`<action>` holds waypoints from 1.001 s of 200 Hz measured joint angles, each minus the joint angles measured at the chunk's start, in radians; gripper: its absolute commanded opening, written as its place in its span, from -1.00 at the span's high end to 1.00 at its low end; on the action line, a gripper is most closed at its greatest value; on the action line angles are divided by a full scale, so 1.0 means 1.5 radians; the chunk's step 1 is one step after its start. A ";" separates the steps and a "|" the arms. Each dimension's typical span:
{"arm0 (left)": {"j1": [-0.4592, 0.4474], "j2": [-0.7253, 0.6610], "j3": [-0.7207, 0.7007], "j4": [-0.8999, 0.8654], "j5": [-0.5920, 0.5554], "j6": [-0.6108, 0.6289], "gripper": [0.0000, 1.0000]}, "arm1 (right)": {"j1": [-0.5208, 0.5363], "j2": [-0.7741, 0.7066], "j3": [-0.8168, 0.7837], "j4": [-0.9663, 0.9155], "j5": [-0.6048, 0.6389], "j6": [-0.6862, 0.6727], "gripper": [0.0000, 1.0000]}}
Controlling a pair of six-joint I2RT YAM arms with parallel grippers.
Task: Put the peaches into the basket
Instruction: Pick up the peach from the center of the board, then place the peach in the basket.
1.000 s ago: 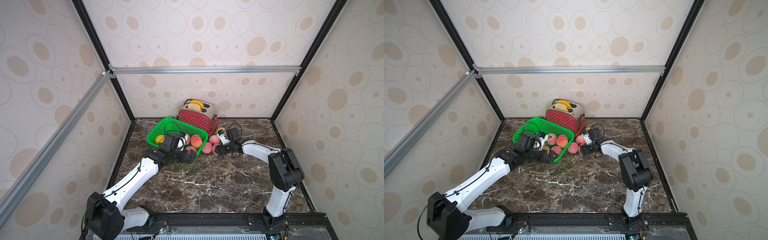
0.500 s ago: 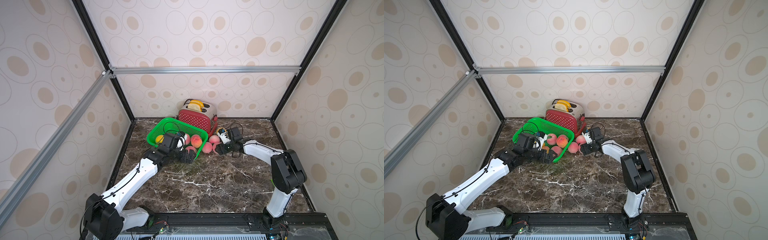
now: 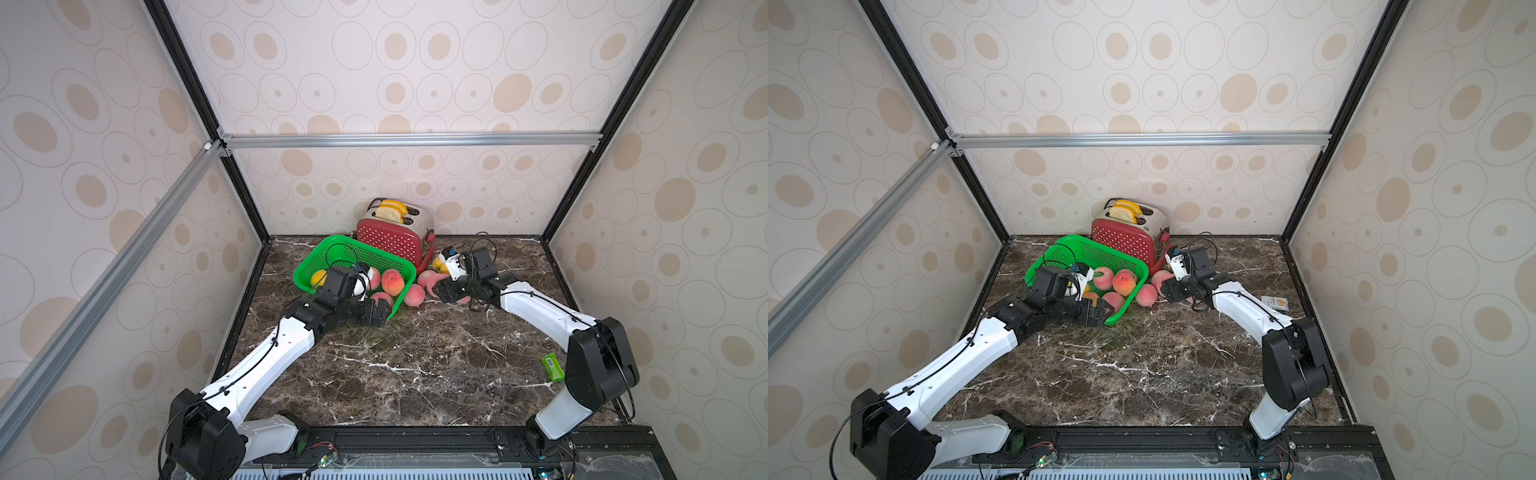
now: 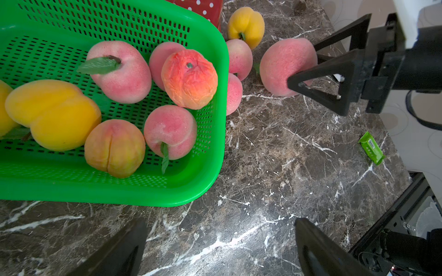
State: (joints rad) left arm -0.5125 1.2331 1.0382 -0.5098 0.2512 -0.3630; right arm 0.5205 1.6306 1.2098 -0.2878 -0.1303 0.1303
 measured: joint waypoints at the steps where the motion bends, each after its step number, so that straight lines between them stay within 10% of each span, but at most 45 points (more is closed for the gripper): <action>1: 0.000 0.000 0.000 0.000 0.000 0.000 -0.98 | 0.000 -0.001 0.000 -0.001 0.000 0.000 -0.43; 200: 0.004 -0.053 0.000 -0.008 -0.019 -0.006 -0.97 | 0.099 0.036 0.148 -0.057 -0.011 -0.025 -0.43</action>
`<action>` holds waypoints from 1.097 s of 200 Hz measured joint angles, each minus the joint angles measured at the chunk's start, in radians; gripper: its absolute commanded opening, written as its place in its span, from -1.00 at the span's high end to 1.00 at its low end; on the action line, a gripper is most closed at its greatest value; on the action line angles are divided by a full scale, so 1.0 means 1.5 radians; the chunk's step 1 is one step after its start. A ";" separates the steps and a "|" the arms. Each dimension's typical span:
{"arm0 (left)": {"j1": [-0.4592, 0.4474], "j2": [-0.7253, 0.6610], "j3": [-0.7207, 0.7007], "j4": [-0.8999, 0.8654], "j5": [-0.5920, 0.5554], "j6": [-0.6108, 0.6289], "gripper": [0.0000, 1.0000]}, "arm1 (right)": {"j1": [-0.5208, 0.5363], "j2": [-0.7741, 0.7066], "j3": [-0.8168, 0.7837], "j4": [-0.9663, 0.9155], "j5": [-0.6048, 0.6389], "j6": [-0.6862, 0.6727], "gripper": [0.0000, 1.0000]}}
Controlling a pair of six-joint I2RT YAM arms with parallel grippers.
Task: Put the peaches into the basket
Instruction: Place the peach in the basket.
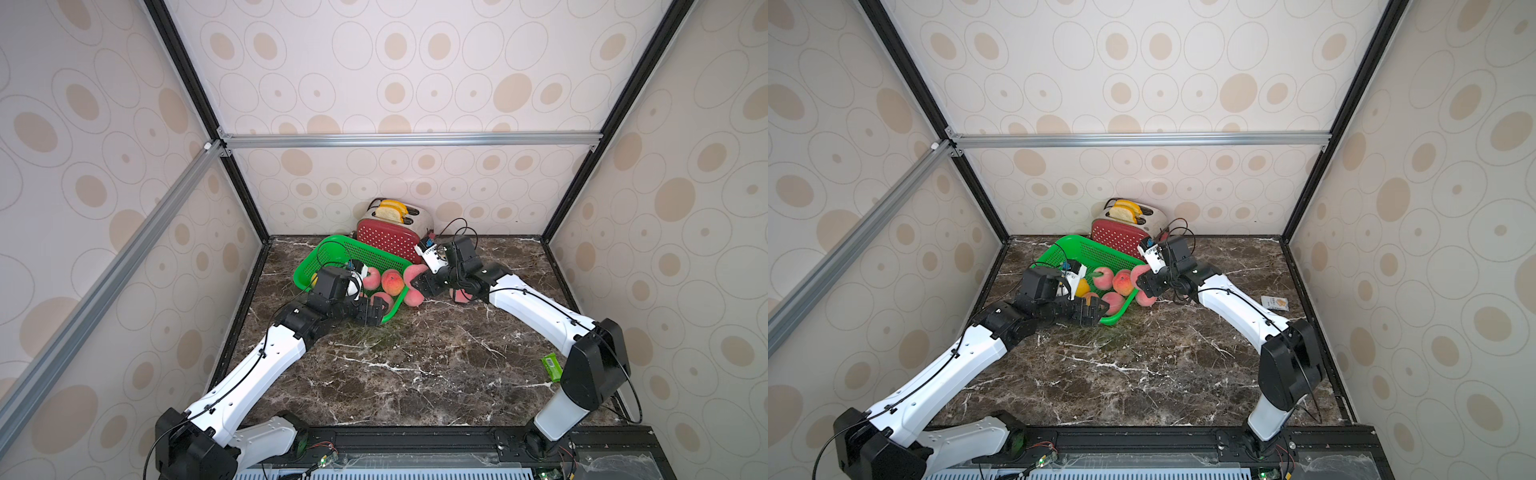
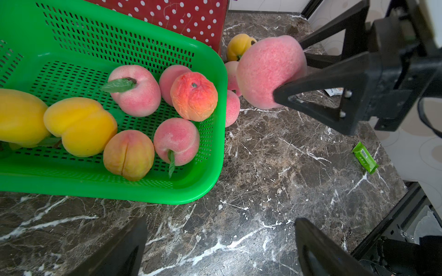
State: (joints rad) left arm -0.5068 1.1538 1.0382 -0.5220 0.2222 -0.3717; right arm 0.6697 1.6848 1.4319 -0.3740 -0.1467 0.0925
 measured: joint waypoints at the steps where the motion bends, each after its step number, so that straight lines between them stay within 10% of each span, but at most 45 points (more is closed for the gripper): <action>1: 0.000 0.000 0.000 0.000 -0.001 0.000 -0.97 | 0.001 0.002 0.001 0.001 0.000 0.000 -0.43; 219: 0.062 -0.050 -0.045 -0.011 -0.007 -0.007 -0.97 | 0.079 0.282 0.232 0.098 -0.095 -0.060 -0.47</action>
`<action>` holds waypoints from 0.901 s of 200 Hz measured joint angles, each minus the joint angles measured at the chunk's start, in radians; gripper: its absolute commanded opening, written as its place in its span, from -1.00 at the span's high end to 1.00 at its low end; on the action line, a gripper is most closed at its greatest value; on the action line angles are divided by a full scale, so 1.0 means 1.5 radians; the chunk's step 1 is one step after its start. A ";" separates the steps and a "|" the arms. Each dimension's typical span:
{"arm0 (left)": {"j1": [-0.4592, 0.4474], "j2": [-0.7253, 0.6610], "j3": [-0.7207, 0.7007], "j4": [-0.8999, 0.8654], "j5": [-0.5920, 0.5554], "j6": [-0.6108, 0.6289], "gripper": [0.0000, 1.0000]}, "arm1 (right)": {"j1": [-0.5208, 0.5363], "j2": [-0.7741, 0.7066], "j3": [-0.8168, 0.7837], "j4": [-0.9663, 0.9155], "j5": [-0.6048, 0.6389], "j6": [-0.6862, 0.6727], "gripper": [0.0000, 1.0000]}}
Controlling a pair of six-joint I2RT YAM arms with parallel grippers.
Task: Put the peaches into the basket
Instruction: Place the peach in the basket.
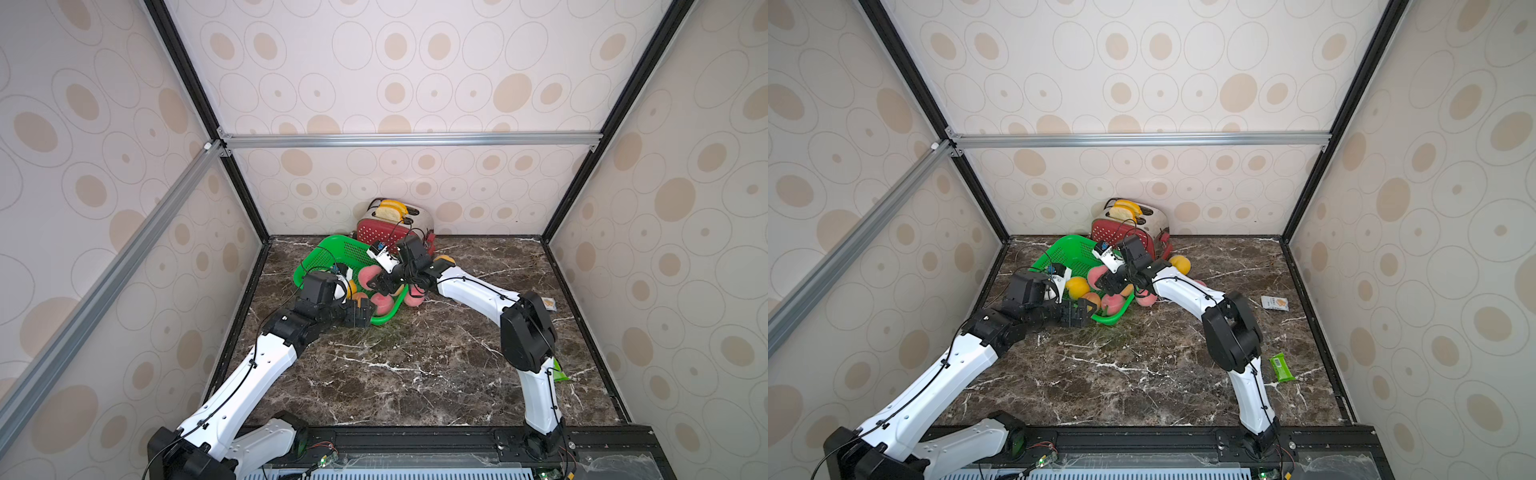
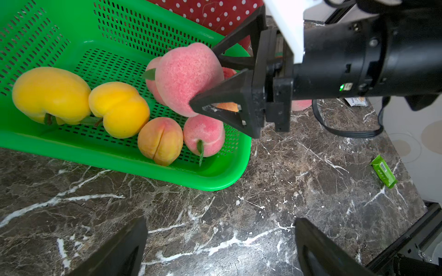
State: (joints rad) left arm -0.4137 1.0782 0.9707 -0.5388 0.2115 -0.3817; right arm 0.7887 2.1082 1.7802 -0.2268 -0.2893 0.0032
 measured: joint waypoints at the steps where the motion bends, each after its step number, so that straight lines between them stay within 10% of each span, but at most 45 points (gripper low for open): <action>1: 0.000 0.000 0.000 0.000 0.000 0.000 -0.97 | 0.000 0.001 0.001 -0.001 0.000 0.000 -0.47; 180: 0.003 0.005 -0.001 -0.001 0.005 0.000 -0.97 | -0.003 -0.004 0.012 -0.034 0.045 -0.020 -0.72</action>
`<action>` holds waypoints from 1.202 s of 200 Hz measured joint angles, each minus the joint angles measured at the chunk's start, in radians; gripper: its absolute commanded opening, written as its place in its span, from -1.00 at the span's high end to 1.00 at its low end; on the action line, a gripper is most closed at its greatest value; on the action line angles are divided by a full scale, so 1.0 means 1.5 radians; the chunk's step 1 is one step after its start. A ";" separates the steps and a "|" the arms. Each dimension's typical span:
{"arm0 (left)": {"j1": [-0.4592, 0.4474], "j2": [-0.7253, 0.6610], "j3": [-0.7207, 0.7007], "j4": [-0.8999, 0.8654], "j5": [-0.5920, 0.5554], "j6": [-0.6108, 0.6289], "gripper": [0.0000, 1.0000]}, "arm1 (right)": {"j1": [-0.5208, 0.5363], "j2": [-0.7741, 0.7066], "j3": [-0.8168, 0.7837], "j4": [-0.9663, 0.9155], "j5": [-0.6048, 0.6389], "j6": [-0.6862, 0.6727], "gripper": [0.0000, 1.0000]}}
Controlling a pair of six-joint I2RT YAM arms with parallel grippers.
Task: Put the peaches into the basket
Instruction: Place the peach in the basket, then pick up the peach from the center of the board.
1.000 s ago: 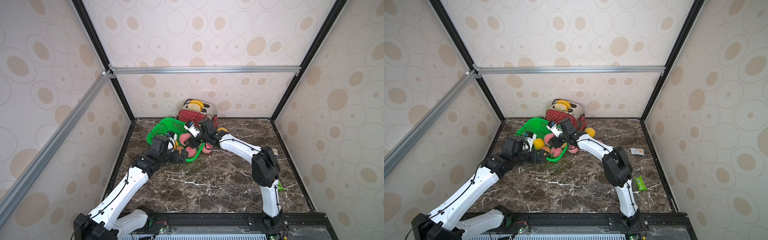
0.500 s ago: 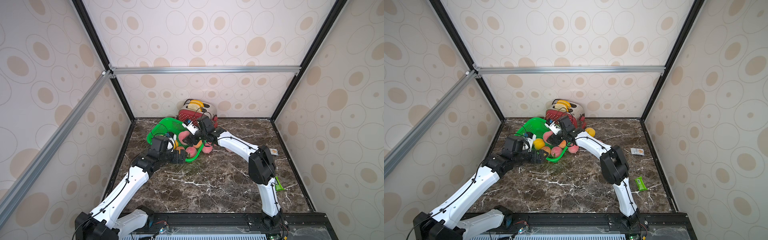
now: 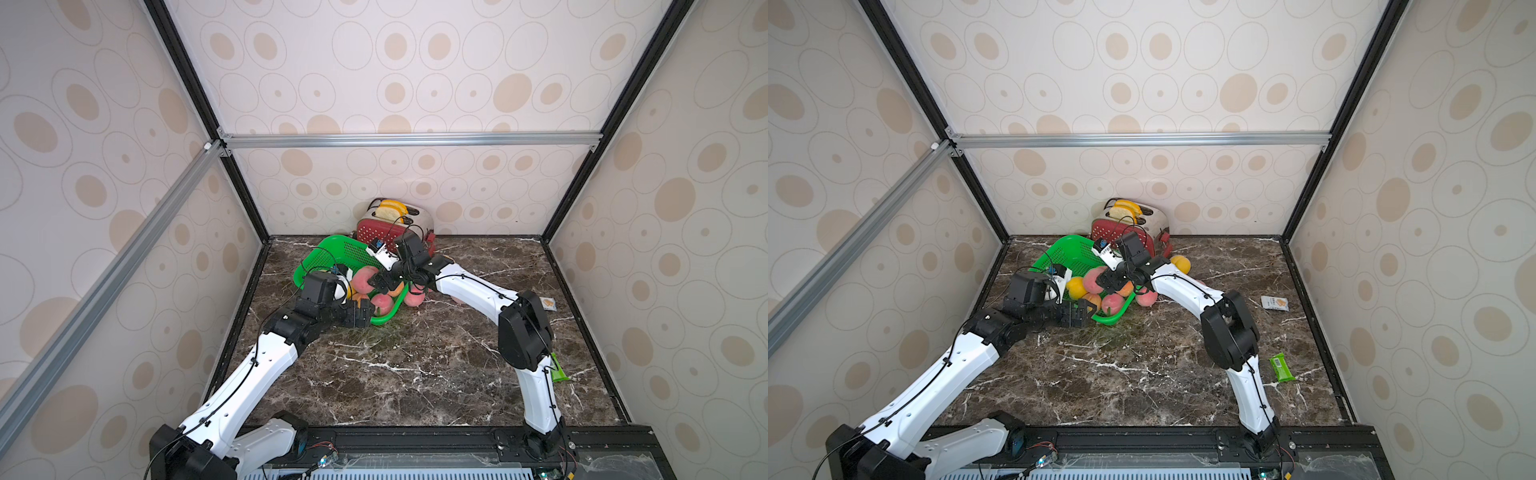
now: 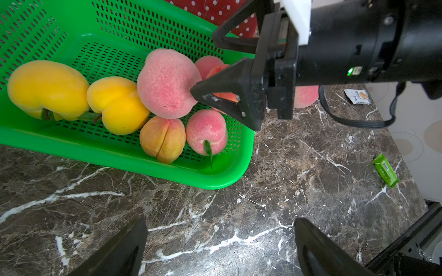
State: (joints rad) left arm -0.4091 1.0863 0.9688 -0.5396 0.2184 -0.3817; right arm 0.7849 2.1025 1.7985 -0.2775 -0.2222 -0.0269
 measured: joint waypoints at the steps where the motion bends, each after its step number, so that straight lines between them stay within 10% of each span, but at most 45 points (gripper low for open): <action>1: 0.000 0.000 0.000 0.000 0.000 0.000 -0.97 | 0.000 -0.001 -0.001 0.000 0.001 0.000 -0.72; 113: -0.016 -0.010 0.000 -0.025 -0.045 0.019 -0.98 | -0.073 -0.323 -0.282 0.003 0.087 0.032 -0.83; 240: -0.134 0.077 0.023 -0.024 -0.085 0.026 -0.98 | -0.257 -0.270 -0.368 -0.039 0.129 0.092 -0.95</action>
State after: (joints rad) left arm -0.6098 1.2022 1.0031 -0.5751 0.0906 -0.3431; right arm 0.3992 1.6981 1.2461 -0.3355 -0.0292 0.1112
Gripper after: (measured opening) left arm 0.990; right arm 0.972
